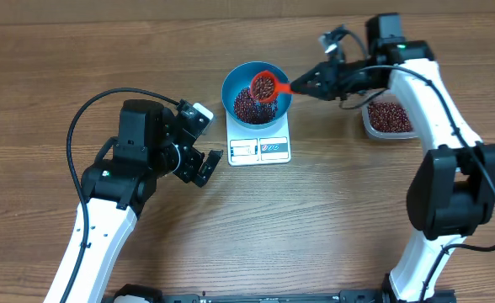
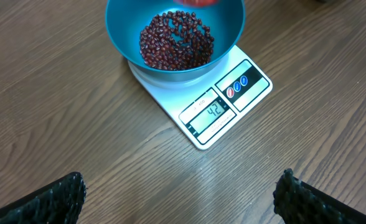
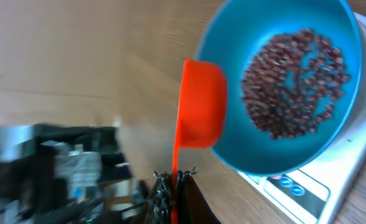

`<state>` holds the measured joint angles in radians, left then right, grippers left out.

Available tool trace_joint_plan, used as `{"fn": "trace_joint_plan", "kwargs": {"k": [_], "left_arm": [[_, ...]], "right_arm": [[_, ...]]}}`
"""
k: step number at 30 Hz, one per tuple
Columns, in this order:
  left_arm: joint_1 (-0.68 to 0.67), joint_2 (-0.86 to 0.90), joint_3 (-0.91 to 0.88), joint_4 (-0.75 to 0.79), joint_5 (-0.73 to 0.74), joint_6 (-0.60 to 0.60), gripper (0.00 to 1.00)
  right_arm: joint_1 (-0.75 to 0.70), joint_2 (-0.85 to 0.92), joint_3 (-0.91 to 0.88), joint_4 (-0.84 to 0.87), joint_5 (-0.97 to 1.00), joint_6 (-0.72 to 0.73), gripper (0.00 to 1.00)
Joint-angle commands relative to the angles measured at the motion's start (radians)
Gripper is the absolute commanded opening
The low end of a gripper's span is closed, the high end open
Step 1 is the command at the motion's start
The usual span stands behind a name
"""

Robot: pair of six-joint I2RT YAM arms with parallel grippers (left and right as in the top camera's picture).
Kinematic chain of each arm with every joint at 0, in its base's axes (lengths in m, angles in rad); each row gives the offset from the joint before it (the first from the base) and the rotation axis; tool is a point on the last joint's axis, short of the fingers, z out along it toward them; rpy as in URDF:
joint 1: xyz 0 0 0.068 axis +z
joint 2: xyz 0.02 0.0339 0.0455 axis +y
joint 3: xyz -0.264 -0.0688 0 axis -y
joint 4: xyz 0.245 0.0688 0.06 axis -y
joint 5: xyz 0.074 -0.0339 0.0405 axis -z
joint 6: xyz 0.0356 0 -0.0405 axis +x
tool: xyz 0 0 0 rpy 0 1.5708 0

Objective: Scoop item into bowl and weigh 150g on scale
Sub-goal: 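Carry the filled scoop over the teal bowl and tip beans in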

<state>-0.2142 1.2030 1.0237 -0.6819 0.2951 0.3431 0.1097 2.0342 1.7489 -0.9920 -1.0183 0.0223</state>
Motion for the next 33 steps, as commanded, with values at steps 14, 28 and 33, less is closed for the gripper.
{"fn": "trace_joint_plan", "kwargs": {"k": [14, 28, 33], "left_arm": [[0.005, 0.007, 0.015, 0.002, -0.007, -0.010, 0.99], [0.005, 0.007, 0.015, 0.002, -0.007, -0.010, 1.00], [0.005, 0.007, 0.015, 0.002, -0.007, -0.010, 1.00]], "right_arm": [[0.281, 0.003, 0.257, -0.083, 0.901, 0.050, 0.04], [0.520, 0.003, 0.257, -0.100, 1.487, -0.011, 0.04], [0.565, 0.003, 0.257, -0.104, 1.569, -0.032, 0.04]]}}
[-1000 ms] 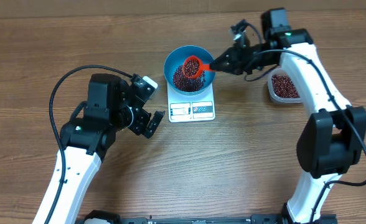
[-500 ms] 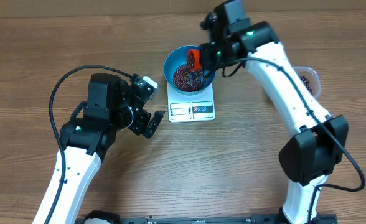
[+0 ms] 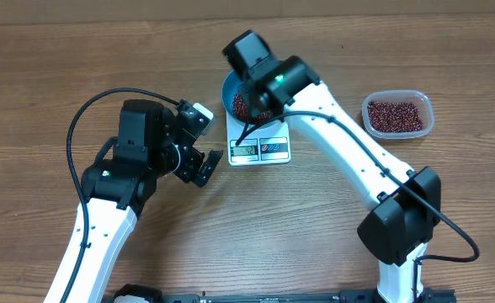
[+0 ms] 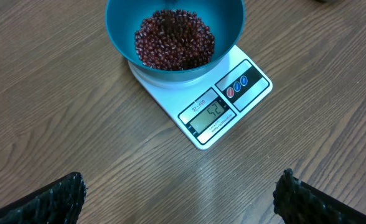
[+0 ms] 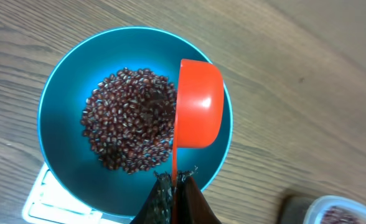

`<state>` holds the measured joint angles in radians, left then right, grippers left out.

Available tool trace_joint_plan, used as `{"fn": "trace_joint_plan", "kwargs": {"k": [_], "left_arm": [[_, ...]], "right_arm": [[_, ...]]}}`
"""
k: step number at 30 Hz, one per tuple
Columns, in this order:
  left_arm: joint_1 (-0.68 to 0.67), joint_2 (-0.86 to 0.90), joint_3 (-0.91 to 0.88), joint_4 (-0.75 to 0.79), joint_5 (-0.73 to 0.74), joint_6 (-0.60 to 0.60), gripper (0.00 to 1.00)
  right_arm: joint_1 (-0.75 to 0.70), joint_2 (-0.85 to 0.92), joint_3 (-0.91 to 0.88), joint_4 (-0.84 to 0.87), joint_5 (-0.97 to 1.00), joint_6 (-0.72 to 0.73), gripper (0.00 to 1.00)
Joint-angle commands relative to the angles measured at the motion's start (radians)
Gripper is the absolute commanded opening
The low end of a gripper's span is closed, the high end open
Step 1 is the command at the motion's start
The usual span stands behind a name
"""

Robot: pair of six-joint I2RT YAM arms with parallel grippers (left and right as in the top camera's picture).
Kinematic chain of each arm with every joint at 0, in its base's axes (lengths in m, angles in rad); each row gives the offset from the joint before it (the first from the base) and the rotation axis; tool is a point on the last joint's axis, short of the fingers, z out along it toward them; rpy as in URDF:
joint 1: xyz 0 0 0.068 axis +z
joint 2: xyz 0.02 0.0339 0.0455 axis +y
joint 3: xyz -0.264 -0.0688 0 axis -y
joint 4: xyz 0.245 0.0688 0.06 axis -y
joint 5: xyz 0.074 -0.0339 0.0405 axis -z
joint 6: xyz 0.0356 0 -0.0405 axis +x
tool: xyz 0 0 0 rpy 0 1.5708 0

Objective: Scoop item into bowl and weigh 150g on scale
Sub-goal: 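Carry the filled scoop over the teal bowl and tip beans in, then return the empty scoop with the right gripper to the tub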

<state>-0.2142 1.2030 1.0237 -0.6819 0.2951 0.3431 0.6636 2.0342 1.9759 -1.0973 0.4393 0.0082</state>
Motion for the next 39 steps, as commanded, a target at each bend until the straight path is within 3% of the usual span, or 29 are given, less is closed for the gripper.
{"fn": "trace_joint_plan", "kwargs": {"k": [1, 10, 16, 23, 32, 39], "left_arm": [[0.005, 0.007, 0.015, 0.002, -0.007, -0.010, 1.00], [0.004, 0.007, 0.015, 0.002, -0.007, -0.010, 1.00], [0.004, 0.007, 0.015, 0.002, -0.007, -0.010, 0.99], [0.004, 0.007, 0.015, 0.002, -0.007, -0.010, 1.00], [0.004, 0.007, 0.015, 0.002, -0.007, -0.010, 0.99], [0.005, 0.007, 0.015, 0.002, -0.007, -0.010, 0.99]], "right_arm": [[0.015, 0.003, 0.031, 0.002, 0.110, -0.018, 0.04], [-0.003, -0.018, 0.031, 0.000, -0.024, -0.017, 0.04], [-0.100, -0.094, 0.031, -0.003, -0.190, -0.013, 0.04], [-0.338, -0.230, 0.031, -0.048, -0.421, -0.012, 0.04], [-0.738, -0.271, 0.026, -0.221, -0.434, 0.011, 0.04], [-0.895, -0.220, -0.054, -0.250, -0.462, -0.063, 0.04]]}}
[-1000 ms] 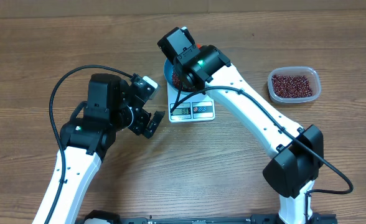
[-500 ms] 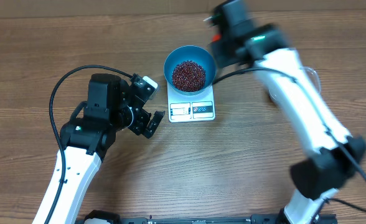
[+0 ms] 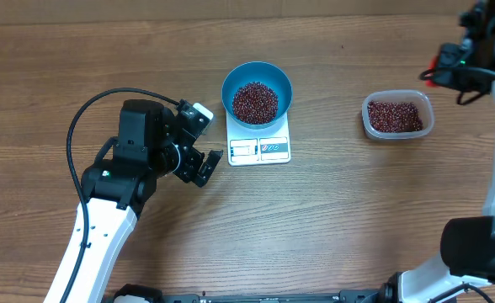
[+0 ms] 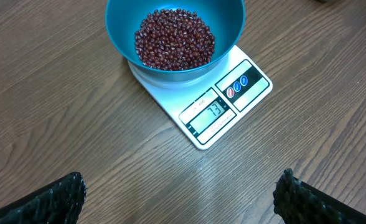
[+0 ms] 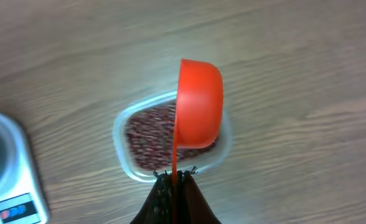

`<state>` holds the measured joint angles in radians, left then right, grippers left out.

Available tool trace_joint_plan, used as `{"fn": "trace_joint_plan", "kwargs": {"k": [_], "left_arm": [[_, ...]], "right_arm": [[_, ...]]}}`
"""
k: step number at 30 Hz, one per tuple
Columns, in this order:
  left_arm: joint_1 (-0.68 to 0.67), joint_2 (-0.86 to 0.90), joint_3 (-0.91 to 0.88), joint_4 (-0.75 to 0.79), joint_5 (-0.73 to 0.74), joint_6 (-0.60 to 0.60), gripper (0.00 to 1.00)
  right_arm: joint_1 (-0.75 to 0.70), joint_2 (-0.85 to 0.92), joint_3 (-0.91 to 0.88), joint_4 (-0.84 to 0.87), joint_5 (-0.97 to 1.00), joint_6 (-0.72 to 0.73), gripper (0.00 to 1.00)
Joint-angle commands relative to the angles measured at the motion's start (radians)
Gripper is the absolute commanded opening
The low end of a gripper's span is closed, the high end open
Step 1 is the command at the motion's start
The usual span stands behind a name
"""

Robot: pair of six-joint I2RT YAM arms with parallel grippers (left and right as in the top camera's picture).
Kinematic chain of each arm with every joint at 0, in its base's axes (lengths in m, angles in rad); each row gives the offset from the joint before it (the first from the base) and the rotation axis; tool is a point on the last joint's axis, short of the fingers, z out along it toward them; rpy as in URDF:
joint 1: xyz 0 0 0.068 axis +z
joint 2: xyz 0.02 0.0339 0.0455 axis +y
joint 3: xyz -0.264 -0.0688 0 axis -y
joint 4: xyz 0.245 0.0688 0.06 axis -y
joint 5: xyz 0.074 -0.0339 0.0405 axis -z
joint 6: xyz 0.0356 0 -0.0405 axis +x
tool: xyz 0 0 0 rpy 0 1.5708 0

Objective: Scoop item into bowl and weigh 150g on scale
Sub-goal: 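Return the empty scoop with the right gripper to the tub, then dip the scoop into the beans and lift it out filled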

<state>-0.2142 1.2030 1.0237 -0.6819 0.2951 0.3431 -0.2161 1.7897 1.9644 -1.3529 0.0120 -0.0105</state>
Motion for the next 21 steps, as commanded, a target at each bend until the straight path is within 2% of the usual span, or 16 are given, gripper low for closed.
{"fn": "trace_joint_plan", "kwargs": {"k": [1, 11, 21], "left_arm": [[0.004, 0.007, 0.015, 0.002, -0.007, -0.010, 0.99], [0.004, 0.007, 0.015, 0.002, -0.007, -0.010, 1.00], [0.004, 0.007, 0.015, 0.002, -0.007, -0.010, 1.00]], "right_arm": [[-0.023, 0.032, -0.066, 0.013, -0.037, -0.053, 0.04], [-0.027, 0.059, -0.269, 0.163, -0.054, -0.070, 0.04], [-0.027, 0.074, -0.387, 0.273, -0.126, -0.069, 0.04]]}}
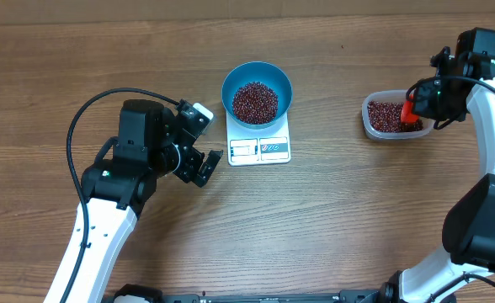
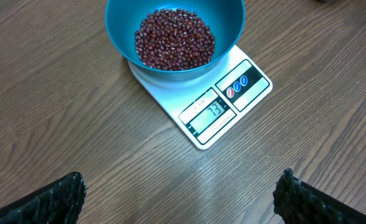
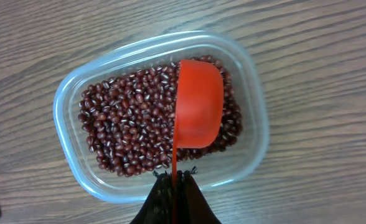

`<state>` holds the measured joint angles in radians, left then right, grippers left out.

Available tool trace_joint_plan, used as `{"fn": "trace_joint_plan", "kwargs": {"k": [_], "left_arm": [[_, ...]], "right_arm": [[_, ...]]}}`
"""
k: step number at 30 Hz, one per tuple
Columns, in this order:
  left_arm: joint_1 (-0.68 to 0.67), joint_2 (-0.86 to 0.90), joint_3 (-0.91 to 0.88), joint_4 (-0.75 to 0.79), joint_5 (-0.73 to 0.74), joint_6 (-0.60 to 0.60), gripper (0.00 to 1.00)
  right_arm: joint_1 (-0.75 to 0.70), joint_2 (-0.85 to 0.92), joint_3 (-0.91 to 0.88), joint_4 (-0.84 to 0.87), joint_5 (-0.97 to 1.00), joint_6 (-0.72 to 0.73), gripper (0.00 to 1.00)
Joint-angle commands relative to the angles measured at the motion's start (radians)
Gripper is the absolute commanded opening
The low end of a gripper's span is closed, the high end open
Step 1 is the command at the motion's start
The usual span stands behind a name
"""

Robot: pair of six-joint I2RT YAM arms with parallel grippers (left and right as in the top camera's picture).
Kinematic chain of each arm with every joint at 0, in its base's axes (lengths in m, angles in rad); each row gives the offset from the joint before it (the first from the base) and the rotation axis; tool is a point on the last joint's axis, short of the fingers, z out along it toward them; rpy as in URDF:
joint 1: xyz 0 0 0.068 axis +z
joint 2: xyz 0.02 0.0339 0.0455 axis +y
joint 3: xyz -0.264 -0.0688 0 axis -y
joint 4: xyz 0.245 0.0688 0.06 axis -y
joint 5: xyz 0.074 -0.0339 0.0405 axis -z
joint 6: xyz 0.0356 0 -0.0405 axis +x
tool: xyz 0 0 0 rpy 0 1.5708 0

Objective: Scoop item into bowl and weigh 150g on scale
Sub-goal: 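Dip the scoop into the beans and lift it out filled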

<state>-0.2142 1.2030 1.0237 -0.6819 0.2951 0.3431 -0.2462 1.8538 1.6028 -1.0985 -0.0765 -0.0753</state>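
Observation:
A blue bowl [image 1: 257, 87] holding red beans [image 2: 174, 38] stands on the white scale [image 1: 259, 148]; its display [image 2: 215, 111] reads 73. My right gripper [image 3: 173, 176] is shut on the handle of an orange scoop [image 3: 198, 103], which hangs over the right side of a clear tub of red beans [image 3: 133, 137]. In the overhead view the orange scoop [image 1: 410, 111] sits at the clear tub [image 1: 388, 117] at the right. My left gripper [image 2: 180, 193] is open, left of and in front of the scale, with nothing between its fingers.
A black cable [image 1: 87, 114] loops behind the left arm. The wooden table [image 1: 315, 219] carries only the scale and the tub.
My right gripper has brought the scoop down from above and behind the tub to just over the beans in it. The left arm, bowl and scale reading are unchanged.
The right gripper held the loaded scoop over the bowl, with the scale at 42. Then the scoop was tipped over the bowl and the bean pile grew. Later the scale read 73 and the scoop was above the tub; now it is low over the tub's beans.

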Motion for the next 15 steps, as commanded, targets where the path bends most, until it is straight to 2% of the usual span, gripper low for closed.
{"fn": "trace_joint_plan", "kwargs": {"k": [1, 15], "left_arm": [[0.004, 0.007, 0.015, 0.001, -0.007, -0.010, 1.00], [0.004, 0.007, 0.015, 0.002, -0.007, -0.010, 1.00]], "right_arm": [[0.003, 0.010, -0.038, 0.030, -0.050, -0.004, 0.04], [0.001, 0.010, -0.124, 0.084, -0.285, 0.000, 0.04]]}}
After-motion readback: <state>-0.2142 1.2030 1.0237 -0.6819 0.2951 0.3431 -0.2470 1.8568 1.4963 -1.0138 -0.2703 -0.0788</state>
